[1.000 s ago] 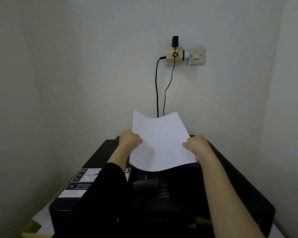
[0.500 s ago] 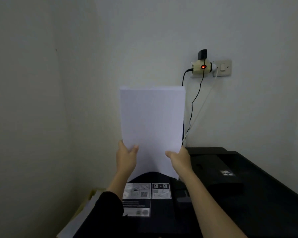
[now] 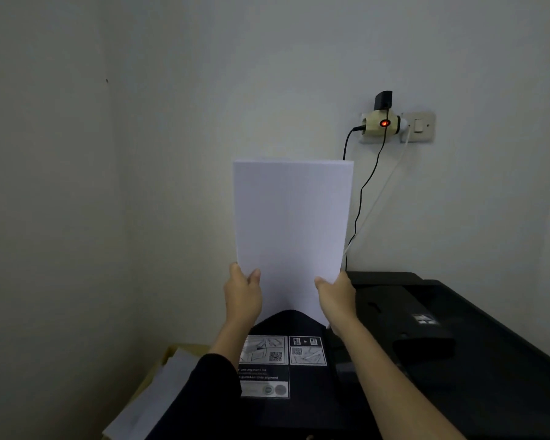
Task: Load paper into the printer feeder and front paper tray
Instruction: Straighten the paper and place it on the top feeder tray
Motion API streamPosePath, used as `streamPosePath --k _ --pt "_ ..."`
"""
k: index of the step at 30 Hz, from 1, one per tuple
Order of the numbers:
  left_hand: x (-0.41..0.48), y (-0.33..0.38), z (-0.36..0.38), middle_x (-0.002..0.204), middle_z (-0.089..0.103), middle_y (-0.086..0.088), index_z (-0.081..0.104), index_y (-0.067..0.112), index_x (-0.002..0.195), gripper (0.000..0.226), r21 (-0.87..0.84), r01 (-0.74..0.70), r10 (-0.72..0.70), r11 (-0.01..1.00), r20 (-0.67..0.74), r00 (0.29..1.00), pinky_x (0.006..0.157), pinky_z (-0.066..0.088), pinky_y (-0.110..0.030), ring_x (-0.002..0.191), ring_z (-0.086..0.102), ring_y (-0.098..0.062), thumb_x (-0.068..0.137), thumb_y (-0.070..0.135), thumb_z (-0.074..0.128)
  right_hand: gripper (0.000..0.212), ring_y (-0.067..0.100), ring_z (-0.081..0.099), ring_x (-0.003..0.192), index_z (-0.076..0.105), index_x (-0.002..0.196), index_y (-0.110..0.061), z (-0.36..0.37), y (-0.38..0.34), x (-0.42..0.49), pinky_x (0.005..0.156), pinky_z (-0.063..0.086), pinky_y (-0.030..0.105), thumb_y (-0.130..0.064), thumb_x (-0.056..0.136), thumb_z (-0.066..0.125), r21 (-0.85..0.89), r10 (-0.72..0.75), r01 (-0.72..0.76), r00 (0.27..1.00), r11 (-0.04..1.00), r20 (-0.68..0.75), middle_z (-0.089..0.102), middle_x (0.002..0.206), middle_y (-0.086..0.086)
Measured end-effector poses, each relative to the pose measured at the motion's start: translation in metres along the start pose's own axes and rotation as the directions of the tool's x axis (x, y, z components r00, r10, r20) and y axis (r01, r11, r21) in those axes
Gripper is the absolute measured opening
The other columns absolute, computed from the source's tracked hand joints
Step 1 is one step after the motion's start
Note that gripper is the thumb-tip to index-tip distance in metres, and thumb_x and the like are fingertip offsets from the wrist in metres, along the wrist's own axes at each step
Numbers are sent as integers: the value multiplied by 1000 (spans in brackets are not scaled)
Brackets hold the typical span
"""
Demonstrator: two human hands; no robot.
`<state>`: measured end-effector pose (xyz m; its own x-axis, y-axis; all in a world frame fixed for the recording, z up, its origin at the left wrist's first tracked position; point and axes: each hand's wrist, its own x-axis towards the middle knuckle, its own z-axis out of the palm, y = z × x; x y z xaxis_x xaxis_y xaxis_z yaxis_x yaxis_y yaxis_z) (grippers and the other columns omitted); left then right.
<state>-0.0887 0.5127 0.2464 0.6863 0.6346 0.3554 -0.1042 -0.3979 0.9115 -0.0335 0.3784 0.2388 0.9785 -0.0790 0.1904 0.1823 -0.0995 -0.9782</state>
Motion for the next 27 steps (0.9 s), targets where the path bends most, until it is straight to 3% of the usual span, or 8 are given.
streamPosePath --k 2,6,10,14,20,24,26,27 --pt "-7 -4 1 111 56 -14 38 -4 126 34 12 13 -13 1000 33 999 82 36 -26 101 52 -21 99 16 45 33 30 56 109 50 126 -1 1 1 -1 92 45 34 -5 94 44 -26 17 -17 1000 1000 14 58 126 15" --pt "-13 -6 1 103 42 -4 34 -5 128 33 60 -7 4 998 44 999 80 34 -26 96 41 -14 101 13 40 34 33 53 117 45 130 1 4 2 -3 96 43 36 -4 97 38 -58 33 -33 999 998 5 54 131 18" --pt "-16 -7 1 115 51 -15 34 -5 124 27 127 37 -43 991 46 998 81 35 -27 97 43 -17 101 8 37 29 32 54 115 47 125 1 2 5 -5 88 42 32 -6 99 39 -69 36 -35 999 997 5 54 129 18" --pt "-22 -2 0 133 49 -26 34 -7 125 27 143 90 -95 986 28 995 96 41 -36 121 49 -32 99 -3 32 27 31 56 111 50 123 2 0 3 -9 86 42 30 -4 98 41 -78 -20 18 1000 997 -22 57 125 20" --pt "-13 22 -11 122 58 -23 35 -2 133 39 162 31 -10 986 -129 992 77 41 -34 107 57 -36 95 3 42 17 25 55 81 59 98 5 -15 -21 -10 72 46 31 1 87 46 -128 -191 177 976 976 -108 64 98 17" --pt "-8 36 -23 122 58 -22 45 -4 127 36 299 97 -65 949 -114 991 73 38 -32 108 57 -38 92 0 40 15 19 43 56 47 70 -6 -24 -33 -16 49 29 22 1 82 42 -199 -144 124 985 972 -91 53 72 5" --pt "-7 35 -28 108 61 -22 54 -8 111 25 337 103 -90 936 -56 994 72 37 -32 99 59 -38 91 -1 41 21 16 35 50 39 63 -8 -27 -33 -21 47 25 21 -2 83 42 -258 -58 34 994 966 -88 46 67 4" --pt "-6 33 -31 90 61 -17 56 -7 91 16 357 108 -105 928 -27 994 71 37 -31 86 59 -35 91 0 41 25 16 34 50 36 61 -9 -29 -32 -24 48 25 21 -3 84 42 -280 -6 -14 998 960 -69 44 66 3"
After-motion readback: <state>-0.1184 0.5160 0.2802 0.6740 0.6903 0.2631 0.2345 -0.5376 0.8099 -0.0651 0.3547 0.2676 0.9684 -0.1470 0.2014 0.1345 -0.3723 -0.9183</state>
